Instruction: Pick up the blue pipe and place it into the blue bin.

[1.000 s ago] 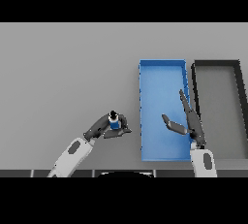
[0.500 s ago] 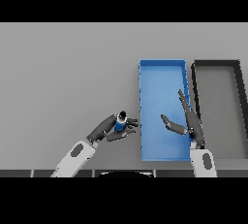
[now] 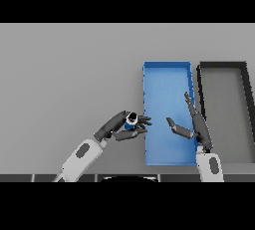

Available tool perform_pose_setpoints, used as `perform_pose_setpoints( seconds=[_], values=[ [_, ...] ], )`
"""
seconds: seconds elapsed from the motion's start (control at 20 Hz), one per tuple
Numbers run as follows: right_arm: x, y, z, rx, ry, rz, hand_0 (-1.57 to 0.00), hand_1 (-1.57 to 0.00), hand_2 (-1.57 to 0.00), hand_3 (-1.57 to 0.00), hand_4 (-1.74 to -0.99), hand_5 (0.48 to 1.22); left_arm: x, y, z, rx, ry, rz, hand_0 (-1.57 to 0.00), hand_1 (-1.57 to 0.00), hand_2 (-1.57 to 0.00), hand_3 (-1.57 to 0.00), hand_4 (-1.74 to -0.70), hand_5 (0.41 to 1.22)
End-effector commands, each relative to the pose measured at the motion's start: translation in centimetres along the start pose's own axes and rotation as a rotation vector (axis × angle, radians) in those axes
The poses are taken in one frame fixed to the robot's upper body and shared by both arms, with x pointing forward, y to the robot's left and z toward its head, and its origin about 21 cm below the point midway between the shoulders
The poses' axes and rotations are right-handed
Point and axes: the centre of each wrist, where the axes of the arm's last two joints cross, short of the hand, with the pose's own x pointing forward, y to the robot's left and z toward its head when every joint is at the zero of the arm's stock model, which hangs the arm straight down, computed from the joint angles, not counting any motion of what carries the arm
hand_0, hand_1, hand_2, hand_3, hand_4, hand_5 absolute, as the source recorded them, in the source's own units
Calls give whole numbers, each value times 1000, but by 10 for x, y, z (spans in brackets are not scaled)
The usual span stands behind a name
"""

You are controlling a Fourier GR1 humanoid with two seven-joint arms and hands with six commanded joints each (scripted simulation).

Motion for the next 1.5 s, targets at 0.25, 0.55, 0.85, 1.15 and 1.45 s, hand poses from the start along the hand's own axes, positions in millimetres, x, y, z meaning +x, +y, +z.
perform_pose_setpoints(
  seconds=[0.25,0.55,0.85,1.15,1.45],
  values=[
    [1,0,-1,-5,-1,-11,1,1,1,1,-1122,578,5,-5,2,-39,21,6,-1569,-1569,-1569,-1569,-1473,1220],
    [0,-1,-3,-11,-3,-16,1,-3,1,1,-1191,577,4,-3,1,-41,27,5,-1570,-1571,-1571,-1571,-1474,1220],
    [28,-23,-9,87,-261,-181,1,-11,-20,1,-1169,597,3,0,1,-42,27,-2,-1571,-1571,-1571,-1571,-1475,1221],
    [100,-41,-17,367,-342,-79,1,-2,-4,1,-1194,543,6,1,1,-46,33,-18,-1571,-1571,-1571,-1571,-1473,1221],
    [135,-22,-24,573,-391,-11,1,0,0,1,-1249,524,12,1,-2,-52,33,-35,-1571,-1571,-1571,-1571,-1474,1221]
  ],
)
